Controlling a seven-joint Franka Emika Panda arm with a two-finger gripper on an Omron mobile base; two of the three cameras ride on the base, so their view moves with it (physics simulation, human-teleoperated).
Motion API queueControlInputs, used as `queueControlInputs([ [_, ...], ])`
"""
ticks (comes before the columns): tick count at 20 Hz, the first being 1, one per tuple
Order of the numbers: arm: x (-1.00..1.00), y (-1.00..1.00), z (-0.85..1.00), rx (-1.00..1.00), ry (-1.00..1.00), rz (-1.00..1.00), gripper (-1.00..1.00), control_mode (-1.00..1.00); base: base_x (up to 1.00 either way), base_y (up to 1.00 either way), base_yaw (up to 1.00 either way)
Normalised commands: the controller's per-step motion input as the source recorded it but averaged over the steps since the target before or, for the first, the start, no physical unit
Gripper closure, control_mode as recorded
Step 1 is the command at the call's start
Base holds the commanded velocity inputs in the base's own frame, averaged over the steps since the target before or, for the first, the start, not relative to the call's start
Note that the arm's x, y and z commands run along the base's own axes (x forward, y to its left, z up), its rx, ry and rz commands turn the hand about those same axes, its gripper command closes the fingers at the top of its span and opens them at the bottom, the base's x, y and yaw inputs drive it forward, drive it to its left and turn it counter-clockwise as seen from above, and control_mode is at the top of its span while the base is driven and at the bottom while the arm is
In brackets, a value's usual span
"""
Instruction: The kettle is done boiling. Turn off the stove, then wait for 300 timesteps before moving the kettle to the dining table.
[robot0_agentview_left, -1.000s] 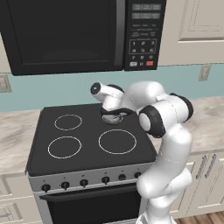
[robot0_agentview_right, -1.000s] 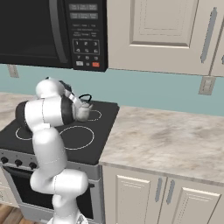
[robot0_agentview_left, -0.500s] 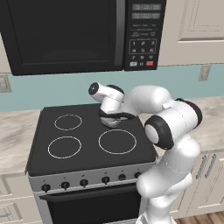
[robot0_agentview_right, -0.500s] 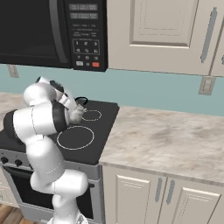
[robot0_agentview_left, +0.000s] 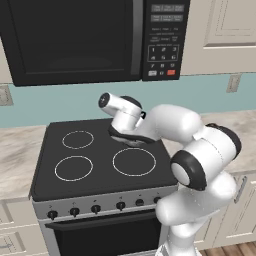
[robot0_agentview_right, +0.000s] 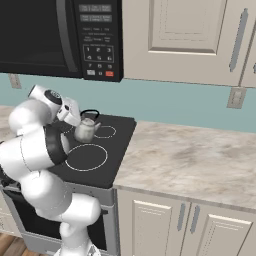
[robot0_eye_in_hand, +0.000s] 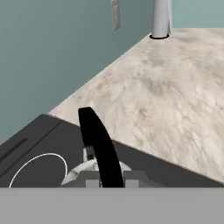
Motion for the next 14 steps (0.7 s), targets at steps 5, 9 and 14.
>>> queueControlInputs([
  [5,-0.49,0.00,0.34,-0.04,0.01,-0.09,1.00,-1.00,0.00,0.00,0.00],
  [9,-0.49,-0.02,0.35,-0.05,0.00,-0.09,1.00,-1.00,0.00,0.00,0.00],
  [14,-0.56,-0.04,0.31,-0.06,0.00,-0.09,1.00,-1.00,0.00,0.00,0.00],
])
